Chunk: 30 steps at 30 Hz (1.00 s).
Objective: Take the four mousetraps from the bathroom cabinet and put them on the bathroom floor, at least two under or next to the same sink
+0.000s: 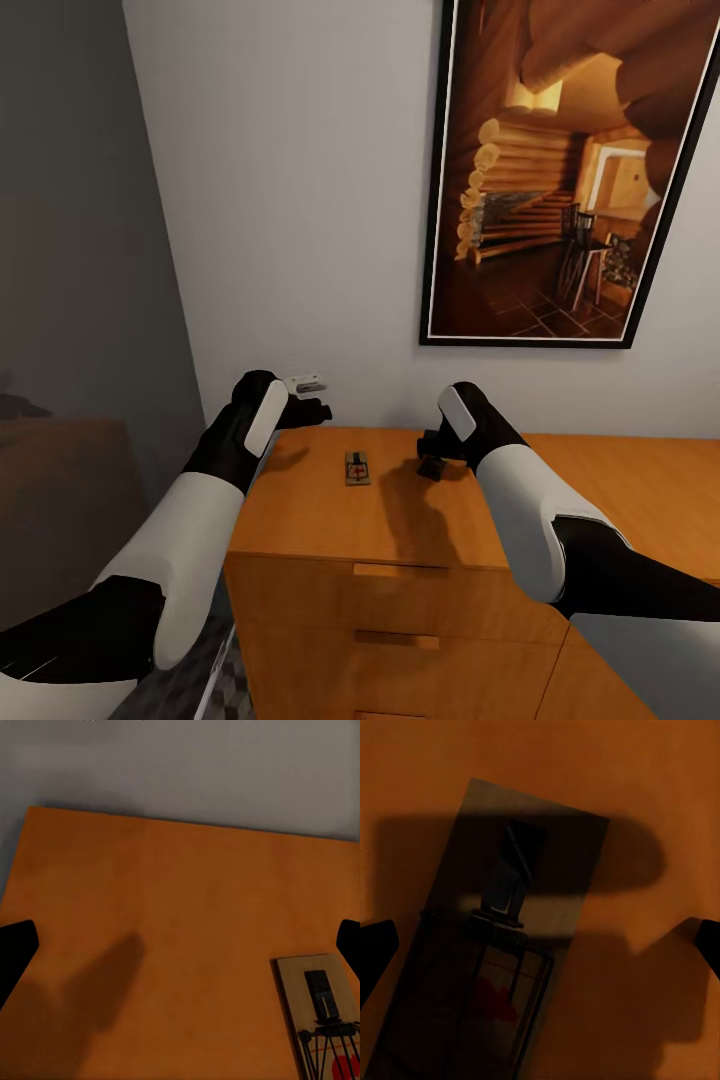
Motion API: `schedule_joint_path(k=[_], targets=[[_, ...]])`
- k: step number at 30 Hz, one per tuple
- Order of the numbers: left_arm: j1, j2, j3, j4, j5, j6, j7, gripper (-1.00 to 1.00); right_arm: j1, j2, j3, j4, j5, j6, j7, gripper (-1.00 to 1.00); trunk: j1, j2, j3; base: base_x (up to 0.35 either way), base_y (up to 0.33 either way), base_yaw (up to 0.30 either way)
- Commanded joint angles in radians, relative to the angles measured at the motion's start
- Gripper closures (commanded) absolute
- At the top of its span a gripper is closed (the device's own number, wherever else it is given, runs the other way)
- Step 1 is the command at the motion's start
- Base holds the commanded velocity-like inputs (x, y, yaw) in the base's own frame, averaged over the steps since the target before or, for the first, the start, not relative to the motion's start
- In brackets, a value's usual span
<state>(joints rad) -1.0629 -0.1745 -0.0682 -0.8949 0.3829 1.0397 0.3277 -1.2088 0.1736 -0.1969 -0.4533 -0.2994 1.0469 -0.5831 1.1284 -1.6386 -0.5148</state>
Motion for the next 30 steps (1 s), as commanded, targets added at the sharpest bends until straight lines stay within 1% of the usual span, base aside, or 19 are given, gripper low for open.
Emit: schedule_joint_path(k=[1,6,16,23,24,30], targets=[[-0.001,0.000,-0.001,-0.001,0.010,0.003,0.010,-1.00,0.000,0.001,-0.006,0.032,-0.029,0.000,-0.010,-1.00,0.000,0.000,-0.001,0.000,0.000,0.000],[-0.001,0.001,-0.001,-0.001,0.010,0.003,0.010,-1.00,0.000,0.001,-0.008,0.033,-0.030,0.000,-0.009,-1.00,0.000,0.000,-0.001,0.000,0.000,0.000],[-0.001,0.001,-0.001,-0.001,0.010,0.003,0.010,-1.00,0.000,0.001,-0.043,0.034,-0.030,0.000,-0.009,-1.00,0.000,0.000,-0.001,0.000,0.000,0.000],[-0.001,0.001,-0.001,-0.001,0.010,0.003,0.010,-1.00,0.000,0.001,-0.052,0.034,-0.030,0.000,-0.009,-1.00,0.000,0.000,-0.001,0.000,0.000,0.000],[-0.001,0.001,-0.001,-0.001,0.010,0.003,0.010,-1.00,0.000,0.001,-0.053,0.034,-0.030,0.000,-0.009,1.00,0.000,0.000,-0.001,0.000,0.000,0.000],[0.000,0.000,-0.001,-0.001,0.010,0.003,0.010,-1.00,0.000,0.001,-0.054,0.037,-0.030,0.000,-0.010,1.00,0.000,0.000,-0.001,0.000,0.000,0.000]])
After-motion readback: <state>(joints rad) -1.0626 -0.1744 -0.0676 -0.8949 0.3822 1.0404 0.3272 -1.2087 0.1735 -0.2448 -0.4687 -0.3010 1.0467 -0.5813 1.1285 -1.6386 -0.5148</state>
